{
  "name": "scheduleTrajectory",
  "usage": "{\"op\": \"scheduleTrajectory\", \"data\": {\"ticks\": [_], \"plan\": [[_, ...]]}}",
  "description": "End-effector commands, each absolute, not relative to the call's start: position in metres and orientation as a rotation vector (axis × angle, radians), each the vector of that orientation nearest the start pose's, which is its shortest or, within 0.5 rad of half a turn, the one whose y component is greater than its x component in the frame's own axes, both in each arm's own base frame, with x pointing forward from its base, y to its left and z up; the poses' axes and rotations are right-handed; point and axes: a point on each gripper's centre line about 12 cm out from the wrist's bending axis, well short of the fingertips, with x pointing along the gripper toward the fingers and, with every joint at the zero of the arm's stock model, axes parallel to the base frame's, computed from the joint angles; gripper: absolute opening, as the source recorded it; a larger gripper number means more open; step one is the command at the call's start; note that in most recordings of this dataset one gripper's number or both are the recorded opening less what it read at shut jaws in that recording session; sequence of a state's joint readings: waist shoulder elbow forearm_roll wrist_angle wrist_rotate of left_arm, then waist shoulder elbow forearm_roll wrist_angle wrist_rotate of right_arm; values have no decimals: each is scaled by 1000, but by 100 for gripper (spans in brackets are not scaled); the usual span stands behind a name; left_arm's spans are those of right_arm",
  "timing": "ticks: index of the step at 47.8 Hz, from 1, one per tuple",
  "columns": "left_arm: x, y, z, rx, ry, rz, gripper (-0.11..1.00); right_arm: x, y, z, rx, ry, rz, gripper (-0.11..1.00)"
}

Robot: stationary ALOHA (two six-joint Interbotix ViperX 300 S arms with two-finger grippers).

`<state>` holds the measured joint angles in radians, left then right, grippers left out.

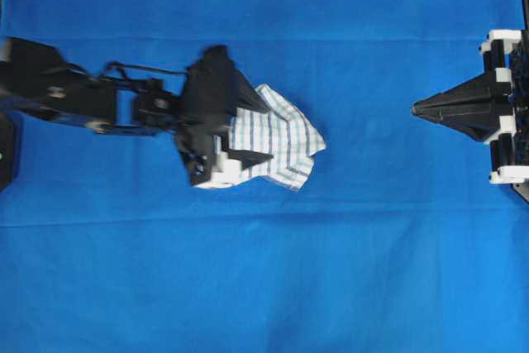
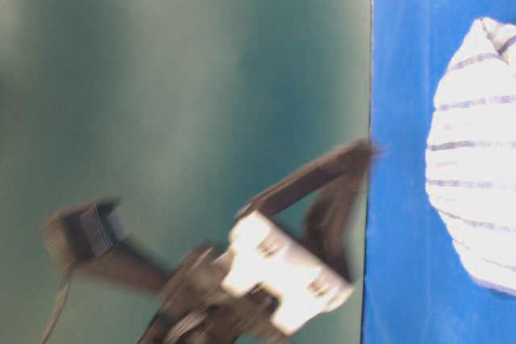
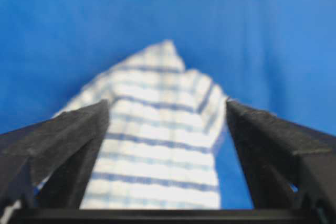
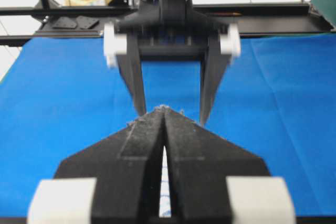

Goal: Hand over the towel.
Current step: 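Close the left gripper on the towel and lift it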

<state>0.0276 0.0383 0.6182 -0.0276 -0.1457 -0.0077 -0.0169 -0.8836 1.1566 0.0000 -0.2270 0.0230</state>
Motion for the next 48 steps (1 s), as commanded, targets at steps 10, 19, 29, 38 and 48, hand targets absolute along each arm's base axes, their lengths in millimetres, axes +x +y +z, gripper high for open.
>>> {"op": "scheduleTrajectory", "data": {"ticks": [10,19,29,38,48], "plan": [[446,13,136,-46,648,43,93,217,-4,280,29,52,-20,0],[448,13,116,-46,694,42,93,219,-5,278,28,63,-23,0],[447,13,116,-35,710,38,91,219,-5,277,30,66,-26,0],[445,14,116,-32,725,39,48,219,-5,277,28,66,-26,0],[439,16,143,-27,684,41,5,219,-5,278,28,64,-26,0]]}}
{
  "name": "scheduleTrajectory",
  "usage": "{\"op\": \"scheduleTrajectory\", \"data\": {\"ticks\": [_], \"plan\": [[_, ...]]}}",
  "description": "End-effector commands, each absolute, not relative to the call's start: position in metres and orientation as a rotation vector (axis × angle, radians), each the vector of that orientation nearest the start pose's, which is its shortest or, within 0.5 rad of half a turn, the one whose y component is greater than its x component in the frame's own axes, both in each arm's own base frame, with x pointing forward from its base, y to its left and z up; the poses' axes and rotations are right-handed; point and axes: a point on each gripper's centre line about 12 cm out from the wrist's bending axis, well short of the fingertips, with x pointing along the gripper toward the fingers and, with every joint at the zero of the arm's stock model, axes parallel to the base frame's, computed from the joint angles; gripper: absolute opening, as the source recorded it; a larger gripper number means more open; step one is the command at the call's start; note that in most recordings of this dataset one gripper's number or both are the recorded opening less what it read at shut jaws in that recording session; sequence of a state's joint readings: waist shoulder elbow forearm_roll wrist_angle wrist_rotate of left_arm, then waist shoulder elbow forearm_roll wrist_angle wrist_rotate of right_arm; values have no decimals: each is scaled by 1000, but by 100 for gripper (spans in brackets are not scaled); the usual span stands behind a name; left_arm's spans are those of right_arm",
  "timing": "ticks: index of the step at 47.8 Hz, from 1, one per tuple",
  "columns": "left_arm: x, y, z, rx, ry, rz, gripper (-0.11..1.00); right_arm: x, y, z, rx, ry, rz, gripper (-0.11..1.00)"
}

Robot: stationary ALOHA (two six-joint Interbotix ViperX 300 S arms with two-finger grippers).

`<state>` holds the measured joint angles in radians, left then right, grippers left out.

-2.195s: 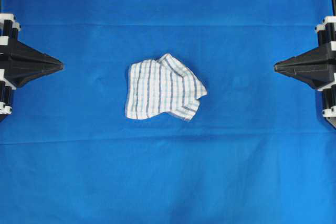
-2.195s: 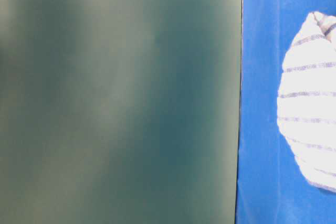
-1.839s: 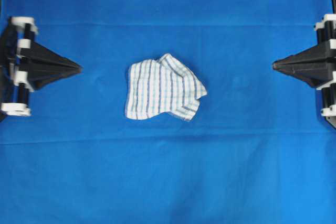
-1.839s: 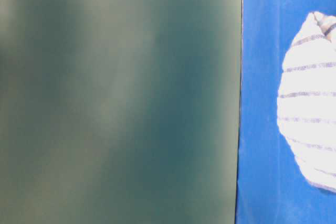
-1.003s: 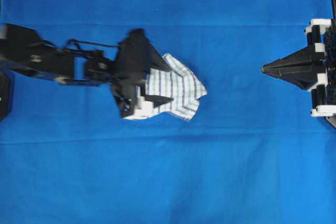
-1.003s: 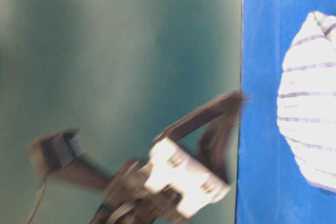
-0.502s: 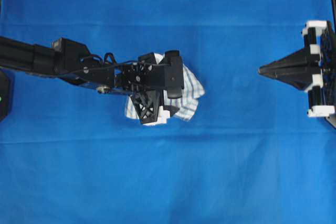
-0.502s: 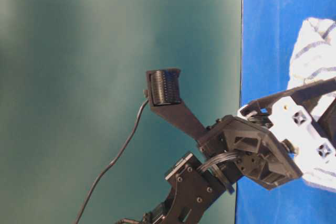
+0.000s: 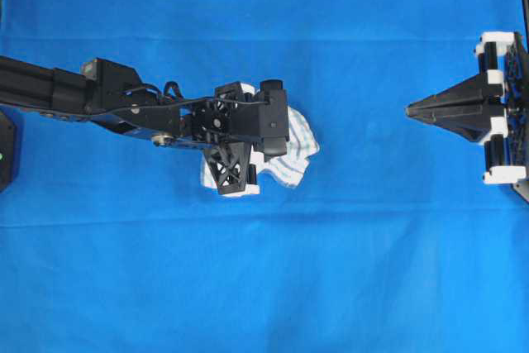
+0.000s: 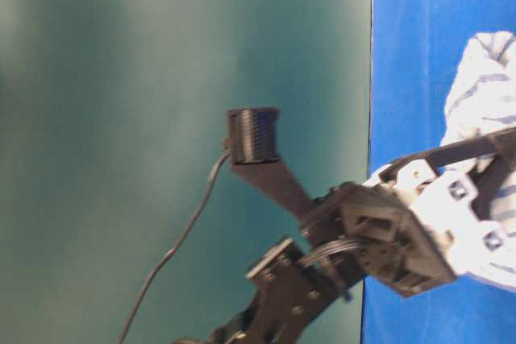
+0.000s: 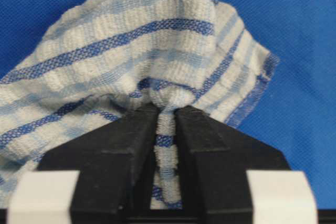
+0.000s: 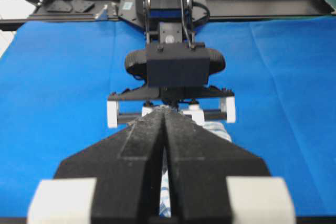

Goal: Hand over the towel.
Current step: 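Close the left gripper on the towel and lift it, then carry the towel toward the center, toward the right gripper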

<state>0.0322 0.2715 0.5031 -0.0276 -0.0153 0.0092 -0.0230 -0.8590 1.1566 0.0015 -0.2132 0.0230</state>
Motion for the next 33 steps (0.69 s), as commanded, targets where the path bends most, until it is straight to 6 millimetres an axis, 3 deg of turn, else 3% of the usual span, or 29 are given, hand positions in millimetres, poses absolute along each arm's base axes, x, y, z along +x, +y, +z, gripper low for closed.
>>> {"op": "scheduleTrajectory", "data": {"ticks": [1,19,26,33], "plan": [[437,16,149,-27,672,41,5,219,-6,278,30,64,-28,0],[393,10,289,-13,319,28,5,217,-6,284,26,32,-27,0],[368,8,331,2,140,24,5,216,-6,289,25,4,-27,0],[346,6,349,25,-12,22,5,215,-6,290,23,-10,-26,0]]}}
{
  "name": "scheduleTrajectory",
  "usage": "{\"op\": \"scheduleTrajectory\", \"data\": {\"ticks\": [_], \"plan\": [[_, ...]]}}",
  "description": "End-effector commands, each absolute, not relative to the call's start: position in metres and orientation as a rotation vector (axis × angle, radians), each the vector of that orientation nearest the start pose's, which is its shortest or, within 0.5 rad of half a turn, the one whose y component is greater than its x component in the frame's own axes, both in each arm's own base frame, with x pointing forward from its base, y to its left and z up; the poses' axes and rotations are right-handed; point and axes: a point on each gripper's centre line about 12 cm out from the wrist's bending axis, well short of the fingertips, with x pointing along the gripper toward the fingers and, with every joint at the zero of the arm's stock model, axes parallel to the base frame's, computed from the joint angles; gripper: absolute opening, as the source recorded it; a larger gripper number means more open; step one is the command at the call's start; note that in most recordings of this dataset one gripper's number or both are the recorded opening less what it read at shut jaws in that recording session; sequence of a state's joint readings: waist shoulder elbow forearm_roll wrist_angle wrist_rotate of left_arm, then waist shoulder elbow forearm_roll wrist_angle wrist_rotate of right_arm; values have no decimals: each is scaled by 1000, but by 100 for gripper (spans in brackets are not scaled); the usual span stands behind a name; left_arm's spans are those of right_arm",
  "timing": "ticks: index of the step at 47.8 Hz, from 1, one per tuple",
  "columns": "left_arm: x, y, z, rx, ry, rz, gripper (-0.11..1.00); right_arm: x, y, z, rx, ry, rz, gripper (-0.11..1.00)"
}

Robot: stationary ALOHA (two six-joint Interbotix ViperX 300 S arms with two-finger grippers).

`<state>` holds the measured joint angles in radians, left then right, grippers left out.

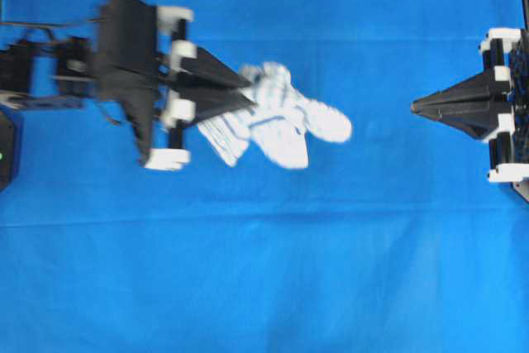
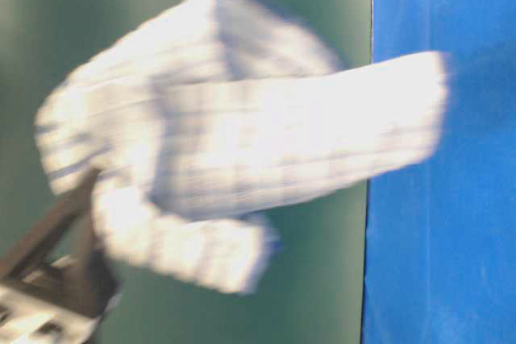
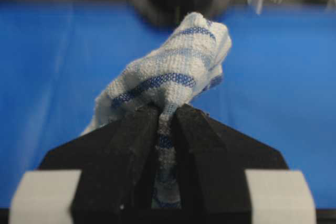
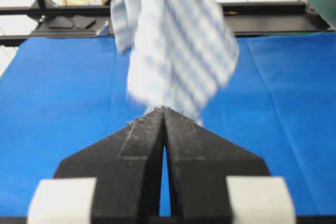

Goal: Hand over the towel.
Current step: 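Carry the towel toward the center, toward the right gripper, then move the right gripper in and grasp the towel beside the left gripper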

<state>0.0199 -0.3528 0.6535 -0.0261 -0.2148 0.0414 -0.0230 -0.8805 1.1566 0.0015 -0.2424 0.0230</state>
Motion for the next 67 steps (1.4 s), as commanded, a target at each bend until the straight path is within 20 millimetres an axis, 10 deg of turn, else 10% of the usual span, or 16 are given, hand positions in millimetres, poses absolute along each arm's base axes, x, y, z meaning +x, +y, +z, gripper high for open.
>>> {"op": "scheduleTrajectory", "data": {"ticks": [1,35,48,67], "plan": [[342,6,350,27,-30,21,5,215,-6,291,23,-16,-26,0],[344,2,347,30,-47,11,5,257,-5,298,24,-63,-20,1],[346,2,345,30,-40,13,5,319,-6,300,22,-5,-19,70],[348,2,343,32,-37,11,5,403,-11,291,28,59,-28,72]]}}
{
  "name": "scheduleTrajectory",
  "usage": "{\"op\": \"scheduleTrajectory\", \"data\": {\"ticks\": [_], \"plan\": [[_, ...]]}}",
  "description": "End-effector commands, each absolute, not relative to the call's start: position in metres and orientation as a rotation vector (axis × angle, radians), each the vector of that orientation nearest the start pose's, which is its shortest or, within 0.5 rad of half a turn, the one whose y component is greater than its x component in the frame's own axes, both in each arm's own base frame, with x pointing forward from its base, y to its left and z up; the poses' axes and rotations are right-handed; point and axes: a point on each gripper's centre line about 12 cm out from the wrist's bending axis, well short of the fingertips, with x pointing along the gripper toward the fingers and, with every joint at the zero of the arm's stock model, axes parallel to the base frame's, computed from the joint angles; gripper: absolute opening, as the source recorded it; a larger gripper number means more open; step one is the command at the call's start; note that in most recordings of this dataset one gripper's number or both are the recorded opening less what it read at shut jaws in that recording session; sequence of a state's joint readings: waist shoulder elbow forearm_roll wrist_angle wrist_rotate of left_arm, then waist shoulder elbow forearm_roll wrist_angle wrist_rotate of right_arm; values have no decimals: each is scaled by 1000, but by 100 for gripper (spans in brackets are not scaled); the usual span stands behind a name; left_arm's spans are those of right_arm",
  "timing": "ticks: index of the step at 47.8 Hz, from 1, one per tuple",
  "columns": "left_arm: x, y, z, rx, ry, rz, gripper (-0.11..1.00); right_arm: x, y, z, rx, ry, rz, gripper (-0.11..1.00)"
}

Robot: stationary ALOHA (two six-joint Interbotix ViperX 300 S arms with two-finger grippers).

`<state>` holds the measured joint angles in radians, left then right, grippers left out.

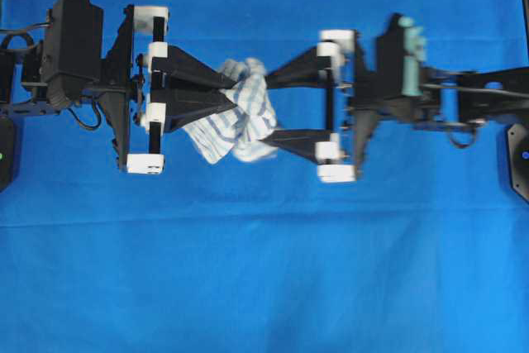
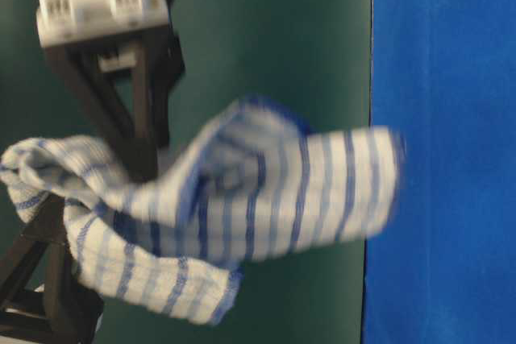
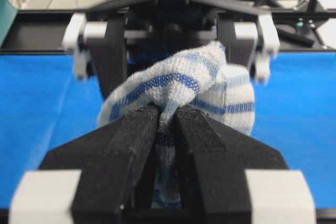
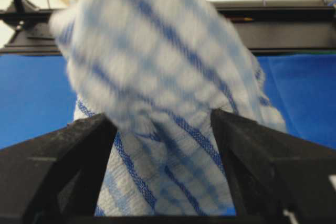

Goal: Hand over the towel.
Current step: 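Move the right gripper in and grasp the towel beside the left gripper, then open the left gripper and pull it back, leaving towel in right gripper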

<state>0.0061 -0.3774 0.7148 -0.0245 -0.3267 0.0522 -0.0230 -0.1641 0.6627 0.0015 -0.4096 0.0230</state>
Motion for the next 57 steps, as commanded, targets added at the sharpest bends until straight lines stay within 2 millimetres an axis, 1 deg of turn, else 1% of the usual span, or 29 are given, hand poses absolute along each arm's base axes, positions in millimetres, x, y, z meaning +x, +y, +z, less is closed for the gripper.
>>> {"op": "scheduleTrajectory", "data": {"ticks": [1,8,13,17,18,20,27,28,35,53,55,57], "plan": [[348,2,344,32,-40,11,5,406,-11,290,27,66,-28,72],[348,2,343,30,-38,12,5,422,-15,286,28,107,-38,72],[348,2,343,30,-38,11,5,423,-15,284,22,121,-37,70],[348,2,344,32,-40,11,5,423,-15,285,16,118,-36,64],[348,2,344,32,-40,11,5,423,-15,285,14,118,-35,61],[347,2,344,33,-41,11,5,423,-15,285,11,118,-35,51],[348,2,346,33,-53,12,5,423,-15,285,6,120,-33,9],[348,2,346,33,-55,12,5,423,-15,284,7,121,-34,7],[348,2,349,32,-79,13,5,423,-15,285,7,116,-34,7],[347,2,349,34,-81,13,6,419,-15,290,5,110,-33,7],[347,2,349,31,-84,13,12,418,-15,290,5,110,-33,7],[346,2,351,23,-92,14,23,417,-15,290,7,110,-34,7]]}}
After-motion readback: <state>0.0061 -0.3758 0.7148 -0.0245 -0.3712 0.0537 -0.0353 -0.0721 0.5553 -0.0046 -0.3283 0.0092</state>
